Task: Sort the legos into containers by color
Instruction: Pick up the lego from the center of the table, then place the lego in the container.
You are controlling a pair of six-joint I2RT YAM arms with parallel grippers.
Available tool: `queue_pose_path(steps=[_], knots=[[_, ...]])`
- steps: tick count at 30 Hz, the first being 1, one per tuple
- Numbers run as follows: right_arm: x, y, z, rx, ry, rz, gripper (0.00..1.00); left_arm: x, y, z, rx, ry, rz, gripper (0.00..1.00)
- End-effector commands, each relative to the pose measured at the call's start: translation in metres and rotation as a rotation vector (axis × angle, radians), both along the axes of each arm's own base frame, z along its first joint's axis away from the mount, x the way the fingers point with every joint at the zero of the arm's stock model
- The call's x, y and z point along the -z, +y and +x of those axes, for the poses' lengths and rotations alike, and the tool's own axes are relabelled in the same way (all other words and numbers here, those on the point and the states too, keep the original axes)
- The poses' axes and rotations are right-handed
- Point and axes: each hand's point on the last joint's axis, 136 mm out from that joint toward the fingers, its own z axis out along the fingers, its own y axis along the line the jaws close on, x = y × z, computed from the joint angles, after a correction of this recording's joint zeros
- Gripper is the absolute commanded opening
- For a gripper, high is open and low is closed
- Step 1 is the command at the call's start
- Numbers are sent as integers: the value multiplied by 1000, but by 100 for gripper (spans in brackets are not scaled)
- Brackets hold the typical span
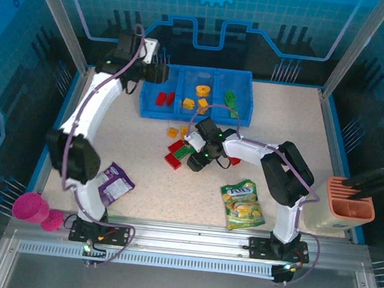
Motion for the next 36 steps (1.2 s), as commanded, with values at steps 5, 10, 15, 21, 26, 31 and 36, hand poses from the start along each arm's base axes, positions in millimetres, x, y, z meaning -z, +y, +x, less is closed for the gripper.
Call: queue_pose_path(steps=[5, 10, 15, 21, 26, 31, 36], knots=[[5, -3, -9, -18, 33, -65, 40, 12, 15, -50, -10, 73, 62, 76], [-28, -17, -16, -5, 63, -77, 31, 20, 13, -78, 59, 82, 73, 79], [-97, -49, 24, 158, -12, 25, 30, 31, 3, -98, 139, 50, 56, 81], [-139, -96, 110, 375, -193, 37, 35, 35, 8, -103, 126, 21, 79, 84], [-148, -118, 177, 506, -324, -12, 33, 38, 7, -99, 126, 23, 75, 84], [-133, -128, 222, 595, -341, -35, 34, 38, 7, -98, 124, 19, 76, 84], [-114, -133, 250, 612, -373, -84, 35, 34, 8, -97, 118, 11, 74, 84]])
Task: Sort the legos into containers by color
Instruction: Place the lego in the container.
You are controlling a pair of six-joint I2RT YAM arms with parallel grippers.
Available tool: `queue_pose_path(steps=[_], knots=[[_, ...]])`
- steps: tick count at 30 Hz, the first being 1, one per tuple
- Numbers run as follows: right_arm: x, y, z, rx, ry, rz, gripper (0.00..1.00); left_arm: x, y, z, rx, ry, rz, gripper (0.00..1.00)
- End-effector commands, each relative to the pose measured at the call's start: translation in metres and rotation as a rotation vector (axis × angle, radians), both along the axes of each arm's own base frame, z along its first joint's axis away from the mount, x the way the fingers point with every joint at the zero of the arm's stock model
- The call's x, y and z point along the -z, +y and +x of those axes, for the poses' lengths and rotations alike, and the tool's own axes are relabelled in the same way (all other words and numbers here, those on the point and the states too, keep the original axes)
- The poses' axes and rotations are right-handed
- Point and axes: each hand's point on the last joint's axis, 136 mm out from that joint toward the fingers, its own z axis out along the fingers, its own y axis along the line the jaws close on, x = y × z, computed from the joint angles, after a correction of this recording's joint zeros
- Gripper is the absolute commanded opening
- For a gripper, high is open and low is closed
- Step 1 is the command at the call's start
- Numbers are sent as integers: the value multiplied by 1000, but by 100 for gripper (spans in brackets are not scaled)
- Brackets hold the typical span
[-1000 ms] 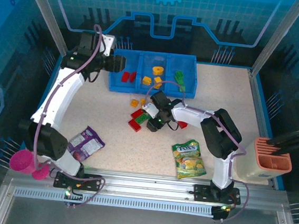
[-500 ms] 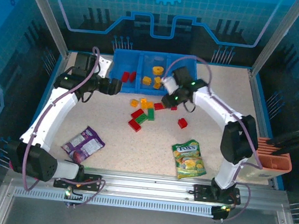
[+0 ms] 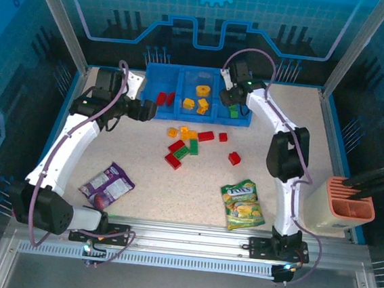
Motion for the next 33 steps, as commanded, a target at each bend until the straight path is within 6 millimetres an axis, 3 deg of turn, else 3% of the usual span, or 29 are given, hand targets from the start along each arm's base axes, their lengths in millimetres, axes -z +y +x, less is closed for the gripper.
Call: queue_pose_path(steps=[1, 3, 7, 13, 16, 25, 33], knots=[[0, -15, 20, 64, -25, -31, 35, -8, 0, 0, 13, -30, 1, 84], [9, -25, 31, 104, -17, -72, 35, -7, 3, 0, 6, -31, 14, 85], [8, -34, 47, 132, -36, -83, 35, 0, 6, 0, 0, -23, 35, 85], [4, -44, 56, 165, -52, -51, 40, 4, 6, 1, 1, -12, 37, 85], [3, -41, 58, 153, -59, -34, 47, 4, 6, 1, 3, -14, 38, 85], [-18, -35, 61, 159, -105, 21, 56, 6, 6, 1, 4, -4, 40, 85], [-41, -33, 41, 155, -101, 40, 57, 3, 8, 0, -9, -11, 44, 86]])
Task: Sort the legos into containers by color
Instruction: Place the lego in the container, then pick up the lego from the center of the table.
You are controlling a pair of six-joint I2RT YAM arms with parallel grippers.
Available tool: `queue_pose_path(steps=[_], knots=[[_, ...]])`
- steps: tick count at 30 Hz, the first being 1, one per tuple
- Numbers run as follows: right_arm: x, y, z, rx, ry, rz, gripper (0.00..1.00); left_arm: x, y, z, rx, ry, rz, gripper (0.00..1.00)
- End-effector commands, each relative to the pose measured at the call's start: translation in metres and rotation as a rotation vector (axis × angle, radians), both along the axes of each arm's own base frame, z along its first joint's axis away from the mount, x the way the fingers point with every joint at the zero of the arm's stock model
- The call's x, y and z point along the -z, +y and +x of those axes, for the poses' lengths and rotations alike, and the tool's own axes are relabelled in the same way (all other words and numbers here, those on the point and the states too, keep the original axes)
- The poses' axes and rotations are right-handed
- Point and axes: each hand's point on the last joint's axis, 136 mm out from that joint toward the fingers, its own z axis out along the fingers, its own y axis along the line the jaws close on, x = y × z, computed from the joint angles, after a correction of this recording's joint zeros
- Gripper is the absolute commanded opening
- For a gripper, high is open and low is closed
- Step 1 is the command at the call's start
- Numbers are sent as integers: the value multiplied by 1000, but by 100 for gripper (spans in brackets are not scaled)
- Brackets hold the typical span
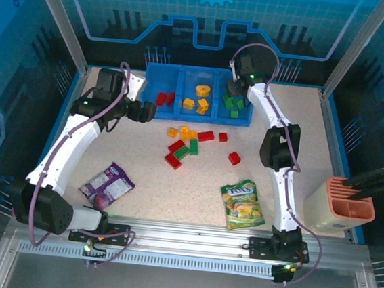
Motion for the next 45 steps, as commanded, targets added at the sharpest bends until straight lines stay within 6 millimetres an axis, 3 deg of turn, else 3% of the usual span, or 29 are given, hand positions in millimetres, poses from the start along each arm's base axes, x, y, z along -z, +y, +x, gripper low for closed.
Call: queue_pose_path(steps=[1, 5, 8, 13, 17, 22, 26, 31, 45], knots=[[-47, 6, -19, 2, -47, 56, 57, -4, 5, -1, -12, -16, 9, 86], [-64, 30, -68, -1, -41, 116, 58, -9, 7, -3, -23, -33, 12, 86], [-62, 55, -117, -46, -10, 163, 61, -14, 8, -5, -28, -43, 17, 86], [-24, 80, -180, -39, 139, 307, 65, -18, 6, -9, -27, -59, -10, 88], [3, 95, -208, 13, 206, 339, 67, -17, 9, -10, -52, -57, -15, 88], [28, 128, -219, 20, 274, 423, 69, -18, 8, -11, -55, -59, -30, 88], [46, 155, -211, -1, 316, 554, 68, -19, 6, -13, -49, -60, -39, 88], [68, 174, -207, -4, 391, 549, 67, -23, 7, -17, -48, -84, -34, 89], [112, 166, -211, 24, 454, 360, 64, -25, 7, -17, -45, -94, -36, 89]])
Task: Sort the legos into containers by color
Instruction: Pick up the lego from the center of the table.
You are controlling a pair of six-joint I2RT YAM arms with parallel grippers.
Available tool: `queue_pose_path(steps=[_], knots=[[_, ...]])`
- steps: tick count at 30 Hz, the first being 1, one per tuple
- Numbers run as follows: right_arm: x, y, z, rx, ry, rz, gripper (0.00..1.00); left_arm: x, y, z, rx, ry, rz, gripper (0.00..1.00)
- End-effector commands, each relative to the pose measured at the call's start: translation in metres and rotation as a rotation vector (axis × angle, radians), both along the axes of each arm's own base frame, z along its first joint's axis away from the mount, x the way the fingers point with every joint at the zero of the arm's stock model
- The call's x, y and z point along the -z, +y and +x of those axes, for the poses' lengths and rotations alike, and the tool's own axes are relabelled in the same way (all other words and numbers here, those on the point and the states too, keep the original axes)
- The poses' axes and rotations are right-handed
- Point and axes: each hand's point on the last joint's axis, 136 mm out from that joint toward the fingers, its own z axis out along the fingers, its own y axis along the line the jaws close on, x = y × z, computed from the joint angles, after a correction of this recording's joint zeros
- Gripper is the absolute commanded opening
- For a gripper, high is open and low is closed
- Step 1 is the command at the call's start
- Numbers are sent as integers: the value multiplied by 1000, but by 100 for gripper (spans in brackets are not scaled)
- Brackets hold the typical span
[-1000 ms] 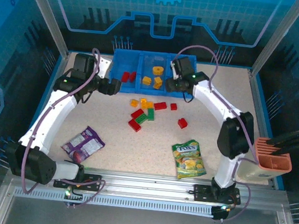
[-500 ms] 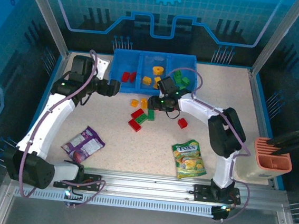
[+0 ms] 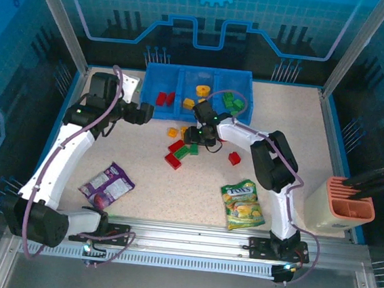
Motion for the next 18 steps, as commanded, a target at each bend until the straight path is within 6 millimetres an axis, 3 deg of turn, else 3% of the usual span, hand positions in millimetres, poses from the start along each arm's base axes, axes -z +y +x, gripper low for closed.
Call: queue_pose_path(steps=[1, 7, 12, 18], knots=[[13, -2, -4, -14, 23, -73, 64, -8, 2, -2, -10, -29, -17, 89], [24, -4, -4, -47, 26, -174, 59, -9, 3, -3, -10, -35, -12, 89], [37, -13, -13, -100, 40, -300, 41, -7, 2, -3, -9, -34, -10, 90], [43, -29, -32, -147, 71, -356, 28, -7, 3, -2, -9, -36, -7, 90]])
